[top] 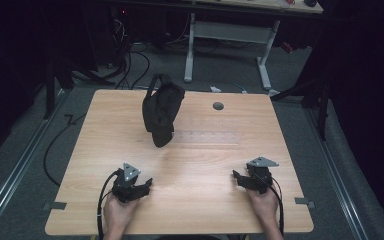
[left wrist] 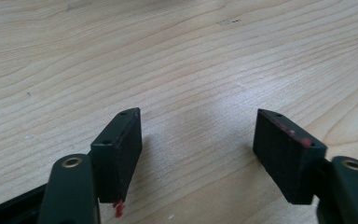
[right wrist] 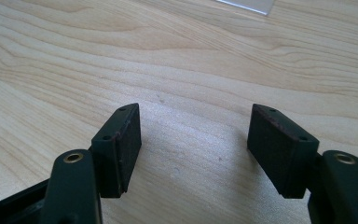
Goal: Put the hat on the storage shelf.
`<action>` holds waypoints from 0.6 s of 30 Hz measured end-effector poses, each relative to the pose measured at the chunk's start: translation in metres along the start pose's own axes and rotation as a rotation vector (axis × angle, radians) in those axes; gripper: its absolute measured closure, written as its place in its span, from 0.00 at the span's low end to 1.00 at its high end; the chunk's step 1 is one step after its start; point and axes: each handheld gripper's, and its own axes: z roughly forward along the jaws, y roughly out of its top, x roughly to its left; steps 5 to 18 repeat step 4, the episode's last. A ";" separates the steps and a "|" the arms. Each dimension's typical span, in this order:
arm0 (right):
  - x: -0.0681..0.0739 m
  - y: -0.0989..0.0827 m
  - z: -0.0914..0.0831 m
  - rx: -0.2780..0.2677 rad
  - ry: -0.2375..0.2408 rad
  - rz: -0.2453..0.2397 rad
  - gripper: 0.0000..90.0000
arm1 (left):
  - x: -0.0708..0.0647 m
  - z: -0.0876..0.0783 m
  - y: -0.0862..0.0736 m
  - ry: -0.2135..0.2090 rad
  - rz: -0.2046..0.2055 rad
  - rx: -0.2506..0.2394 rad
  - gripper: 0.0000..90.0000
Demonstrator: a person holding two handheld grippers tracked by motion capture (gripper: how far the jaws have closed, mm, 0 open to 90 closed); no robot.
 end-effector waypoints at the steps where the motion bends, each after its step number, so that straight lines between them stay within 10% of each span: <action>1: 0.000 0.000 0.000 0.000 0.000 0.000 0.39 | 0.000 0.000 0.000 0.001 -0.001 0.000 0.36; 18: 0.000 0.000 0.000 0.000 0.000 0.000 0.39 | -0.001 0.000 0.000 0.008 -0.004 -0.001 0.34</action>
